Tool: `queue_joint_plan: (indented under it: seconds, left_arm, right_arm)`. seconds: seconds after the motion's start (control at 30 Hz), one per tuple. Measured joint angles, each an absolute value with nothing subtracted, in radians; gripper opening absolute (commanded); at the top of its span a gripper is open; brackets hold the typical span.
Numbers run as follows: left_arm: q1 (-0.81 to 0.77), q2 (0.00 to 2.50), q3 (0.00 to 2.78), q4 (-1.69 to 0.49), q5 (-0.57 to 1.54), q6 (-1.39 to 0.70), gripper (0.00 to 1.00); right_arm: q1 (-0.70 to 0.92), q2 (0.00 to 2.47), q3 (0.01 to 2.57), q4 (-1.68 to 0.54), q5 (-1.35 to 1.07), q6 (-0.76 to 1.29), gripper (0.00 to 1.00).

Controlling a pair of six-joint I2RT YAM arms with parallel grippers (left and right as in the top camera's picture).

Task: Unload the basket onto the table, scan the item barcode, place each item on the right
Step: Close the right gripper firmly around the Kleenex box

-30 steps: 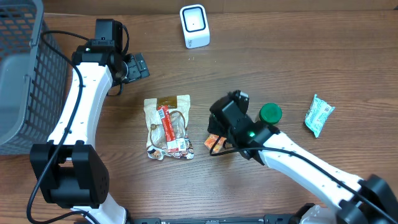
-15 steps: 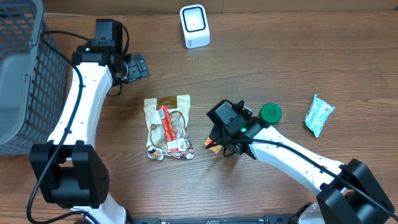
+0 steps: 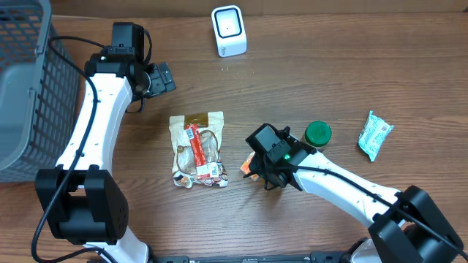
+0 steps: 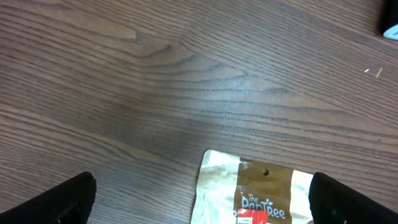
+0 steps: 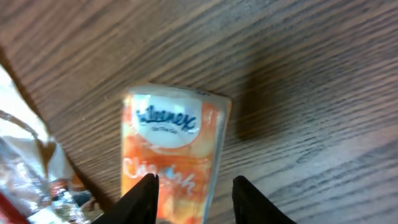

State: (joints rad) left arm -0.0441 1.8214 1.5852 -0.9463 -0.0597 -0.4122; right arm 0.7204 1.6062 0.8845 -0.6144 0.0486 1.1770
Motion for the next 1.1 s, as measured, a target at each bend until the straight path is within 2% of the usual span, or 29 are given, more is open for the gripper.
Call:
queue_joint_plan:
  seconds: [0.47,0.63,0.9,1.1]
  left_arm:
    - [-0.044,1.821,1.585,-0.946,-0.060,-0.412,1.00]
    - [-0.044,1.821,1.585,-0.946,-0.060,-0.412,1.00]
    - [-0.044,1.821,1.585,-0.946,-0.060,-0.412,1.00]
    - [-0.044,1.821,1.585,-0.946,-0.060,-0.412,1.00]
  right_arm:
    - [0.720,1.612,0.870,-0.577,0.052,1.178,0.36]
    - [0.720,1.618,0.870,-0.577,0.053,1.178,0.32]
    - [0.720,1.629,0.828,-0.512,0.054,1.214,0.04]
    - [0.720,1.627,0.818,-0.485,0.056,1.232,0.06]
